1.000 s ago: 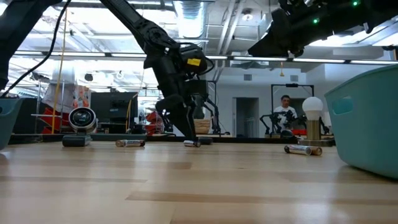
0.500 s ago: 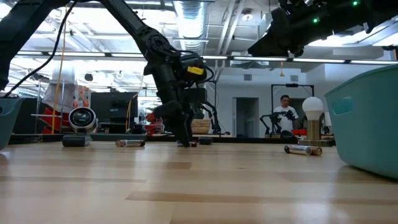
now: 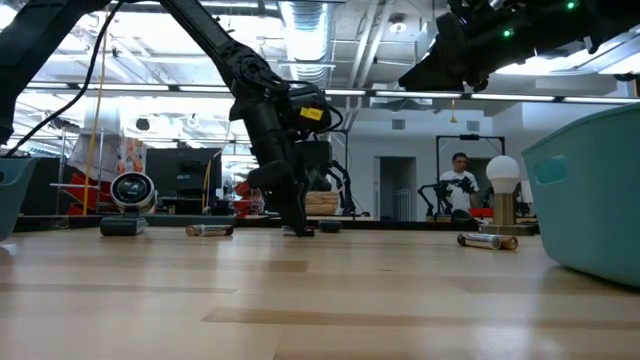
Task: Sort batteries
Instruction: Put the silver battery into the green bin
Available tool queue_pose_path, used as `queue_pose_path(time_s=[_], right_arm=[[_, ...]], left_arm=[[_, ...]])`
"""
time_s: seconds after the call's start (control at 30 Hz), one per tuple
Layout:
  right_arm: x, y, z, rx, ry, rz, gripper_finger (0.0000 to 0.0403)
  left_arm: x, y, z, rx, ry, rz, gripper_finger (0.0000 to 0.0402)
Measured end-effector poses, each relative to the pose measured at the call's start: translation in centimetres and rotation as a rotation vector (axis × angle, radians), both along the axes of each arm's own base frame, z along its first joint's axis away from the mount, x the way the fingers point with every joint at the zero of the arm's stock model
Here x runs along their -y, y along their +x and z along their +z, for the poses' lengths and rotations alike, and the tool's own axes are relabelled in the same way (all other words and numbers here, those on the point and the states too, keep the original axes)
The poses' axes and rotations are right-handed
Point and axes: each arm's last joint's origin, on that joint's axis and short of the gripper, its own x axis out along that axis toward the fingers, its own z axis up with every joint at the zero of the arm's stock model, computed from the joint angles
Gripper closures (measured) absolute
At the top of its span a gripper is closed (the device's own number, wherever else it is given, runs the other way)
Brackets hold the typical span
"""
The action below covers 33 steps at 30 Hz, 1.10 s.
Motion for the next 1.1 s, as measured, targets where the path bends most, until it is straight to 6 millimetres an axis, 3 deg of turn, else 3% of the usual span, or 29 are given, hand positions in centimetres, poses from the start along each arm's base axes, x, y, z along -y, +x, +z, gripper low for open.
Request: queue_pose_path(time_s=[0.27,0.53,0.8,1.0,1.1], right_arm=[[-0.2,-0.1,0.2,0.007,-0.002,0.009,0.0257],[-2.9,-2.2,2.8,0.089,-0.088,0.004,0.0257],[-5.9,-5.6,4.7,0.1,-0.151,-0.083,0.0257],[-6.5,-6.3,4.9,0.097,-0.157,-0.102,0.0257],[-6.5,-6.3,5.2,0.112,-0.153,-0.106,0.0257]], left_arm=[[0.8,0.9,0.4,0.045,0.003,-0.028,0.0365],[3.6,3.7,3.0,0.346,-0.103,-0.142,0.0365],[8.8,6.4,5.7,0.657,-0.266,-0.301,0.0365],[14.2,7.4,7.3,0.803,-0.318,-0.393,0.0365],[16.4,7.9,6.9,0.861,-0.32,-0.404,0.0365]])
